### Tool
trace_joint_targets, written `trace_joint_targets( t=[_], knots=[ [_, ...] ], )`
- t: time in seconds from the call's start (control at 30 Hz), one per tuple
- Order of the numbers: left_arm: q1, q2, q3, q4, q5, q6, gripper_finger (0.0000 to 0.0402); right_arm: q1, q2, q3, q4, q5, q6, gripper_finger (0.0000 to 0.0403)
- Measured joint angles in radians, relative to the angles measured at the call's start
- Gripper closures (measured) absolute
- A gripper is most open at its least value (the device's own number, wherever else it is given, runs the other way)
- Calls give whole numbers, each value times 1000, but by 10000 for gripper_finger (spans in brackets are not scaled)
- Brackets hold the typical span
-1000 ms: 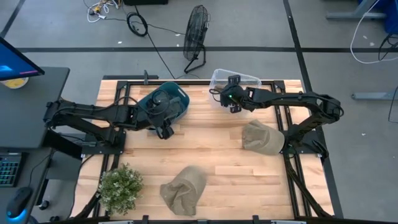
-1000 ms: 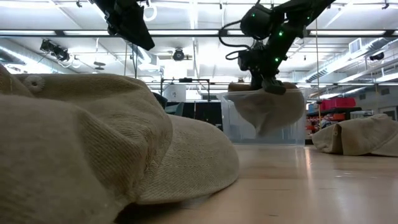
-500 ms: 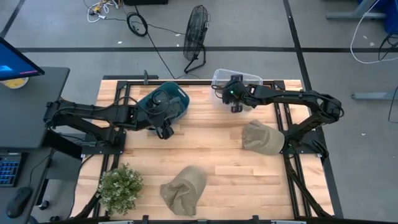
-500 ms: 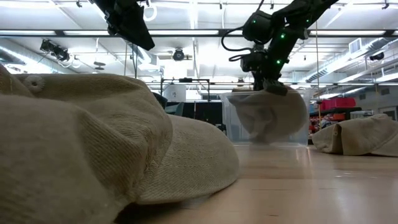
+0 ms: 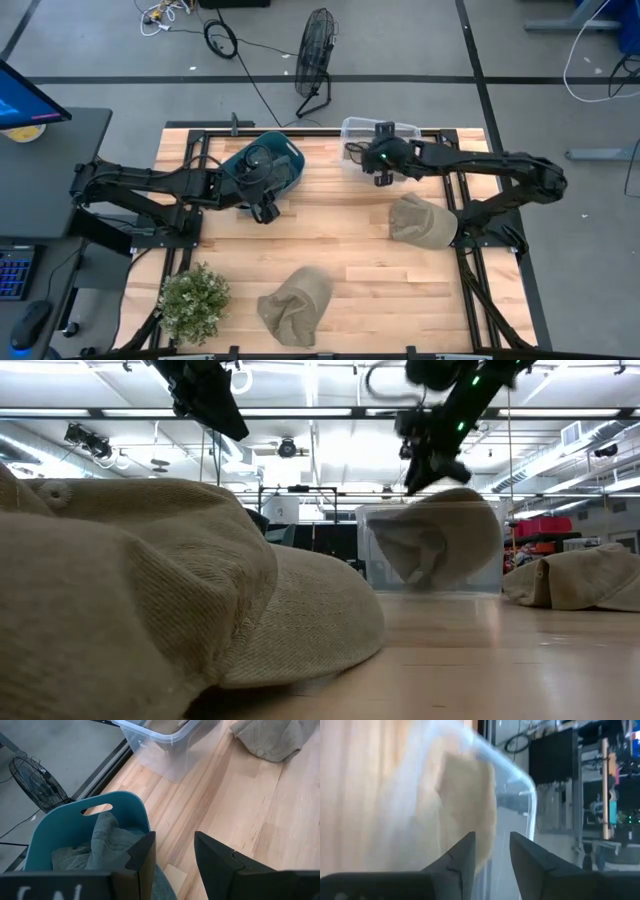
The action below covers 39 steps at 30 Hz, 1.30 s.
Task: Pick & Place hat
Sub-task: Put the top brown cap into the transparent bin
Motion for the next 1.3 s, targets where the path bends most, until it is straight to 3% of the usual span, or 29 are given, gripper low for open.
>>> trace_joint_targets(
  t=[0.3, 0.5, 0.67, 0.83, 1.0, 1.2, 1.3],
  knots=[
    [0, 0, 0, 0, 0, 0, 262, 176, -190, 0, -161, -13, 236, 278],
    [0, 0, 0, 0, 0, 0, 262, 357, -234, 1, -344, -224, 454, 278],
    [0, 0, 0, -1, 0, -1, 262, 496, -161, -7, -546, -313, 651, 278],
    [0, 0, 0, 1, 0, -39, 262, 583, -66, -78, -620, -403, 765, 278],
    [0, 0, 0, 4, 0, -52, 262, 604, 23, -87, -600, -408, 770, 264],
    [0, 0, 0, 5, 0, -53, 262, 599, 100, -86, -604, -413, 771, 216],
    [0, 0, 0, 5, 0, -53, 262, 587, 143, -86, -606, -364, 786, 196]
  ],
)
